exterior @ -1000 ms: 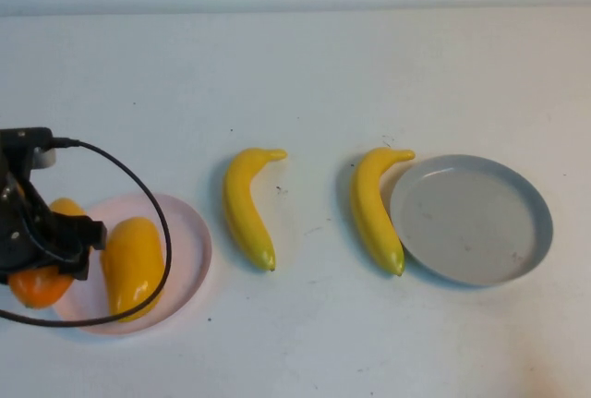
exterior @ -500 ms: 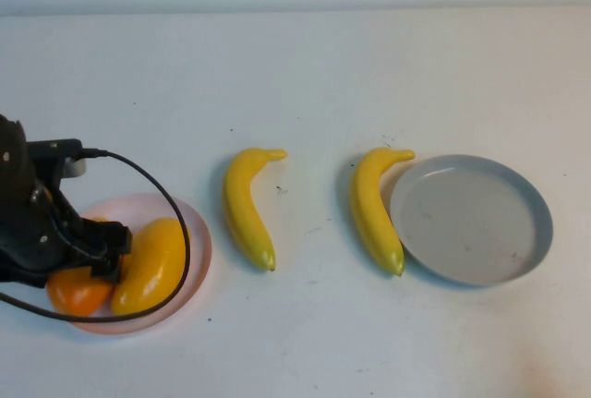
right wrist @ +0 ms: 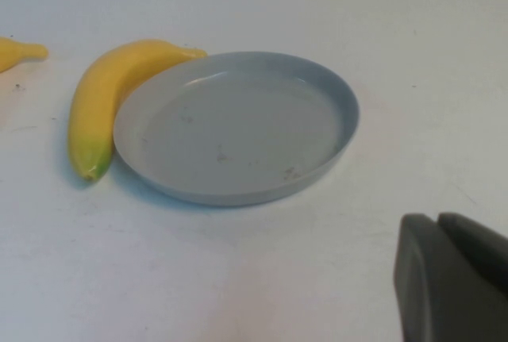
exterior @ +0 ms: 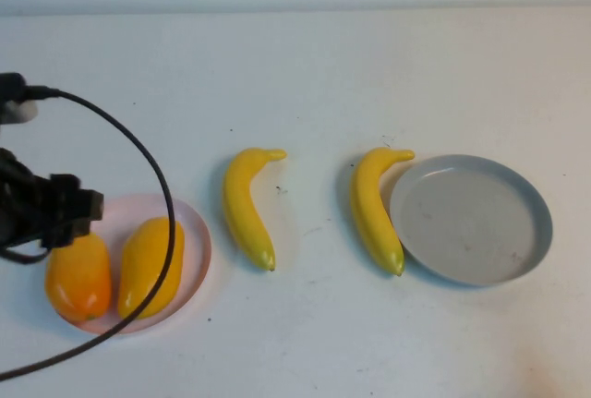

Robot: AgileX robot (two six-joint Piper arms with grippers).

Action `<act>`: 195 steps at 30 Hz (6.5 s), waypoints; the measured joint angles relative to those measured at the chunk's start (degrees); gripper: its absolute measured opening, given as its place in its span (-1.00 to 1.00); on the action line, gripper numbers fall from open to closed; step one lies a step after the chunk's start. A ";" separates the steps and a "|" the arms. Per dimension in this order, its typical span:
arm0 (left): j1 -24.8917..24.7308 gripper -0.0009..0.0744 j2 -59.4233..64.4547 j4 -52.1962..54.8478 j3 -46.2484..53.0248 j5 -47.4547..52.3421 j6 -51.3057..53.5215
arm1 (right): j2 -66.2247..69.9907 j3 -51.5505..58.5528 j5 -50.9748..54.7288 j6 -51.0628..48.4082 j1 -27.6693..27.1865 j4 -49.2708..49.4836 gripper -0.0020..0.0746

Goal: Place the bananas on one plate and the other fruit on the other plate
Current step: Put another type of fruit in the right plate

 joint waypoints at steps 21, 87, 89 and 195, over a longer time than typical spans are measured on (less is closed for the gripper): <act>-0.11 -0.98 -45.69 -1.79 27.79 -11.45 4.34 | 0.00 0.00 0.00 0.00 0.00 0.00 -0.99; 8.89 -0.99 -70.05 4.85 56.75 -29.08 6.38 | 0.00 0.03 0.00 0.00 0.00 0.00 -0.99; 8.89 -0.99 -70.05 4.85 56.75 -29.08 6.38 | 0.00 0.03 0.00 0.00 0.00 0.00 -0.99; 8.89 -0.99 -70.05 4.85 56.75 -28.98 6.47 | 125.81 -106.82 40.55 17.80 21.62 -1.33 0.06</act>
